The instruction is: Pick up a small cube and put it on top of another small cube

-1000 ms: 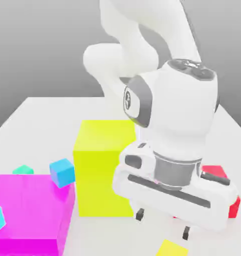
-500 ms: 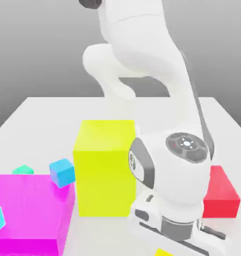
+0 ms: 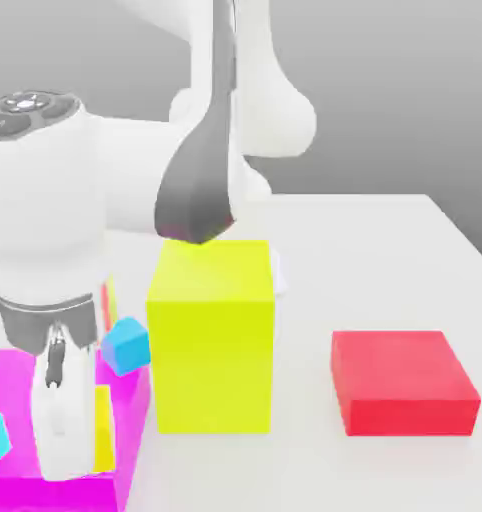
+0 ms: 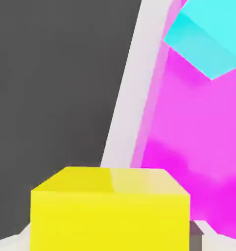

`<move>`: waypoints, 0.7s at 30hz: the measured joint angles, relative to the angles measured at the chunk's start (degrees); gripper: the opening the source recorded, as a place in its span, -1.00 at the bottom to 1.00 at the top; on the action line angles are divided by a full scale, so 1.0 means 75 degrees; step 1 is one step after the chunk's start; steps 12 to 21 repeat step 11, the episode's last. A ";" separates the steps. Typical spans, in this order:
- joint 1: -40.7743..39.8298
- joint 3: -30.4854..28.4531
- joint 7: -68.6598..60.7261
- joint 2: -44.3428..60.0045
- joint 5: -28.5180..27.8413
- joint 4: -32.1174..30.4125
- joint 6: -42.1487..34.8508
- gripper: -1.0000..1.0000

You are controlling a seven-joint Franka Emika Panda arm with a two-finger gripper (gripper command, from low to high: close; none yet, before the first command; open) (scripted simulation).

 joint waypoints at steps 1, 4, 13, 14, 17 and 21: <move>-0.0169 -0.0187 0.0173 0.0172 0.0129 0.0064 0.0121 -1.00; -0.0315 -0.0330 0.0320 0.0345 0.0234 0.0125 0.0237 1.00; -0.0437 -0.0491 0.0507 -0.0017 0.0264 0.0381 -0.0390 1.00; -0.0437 -0.0491 0.0507 -0.0017 0.0264 0.0381 -0.0390 1.00; -0.0437 -0.0491 0.0507 -0.0017 0.0264 0.0381 -0.0390 1.00; -0.0437 -0.0491 0.0507 -0.0017 0.0264 0.0381 -0.0390 1.00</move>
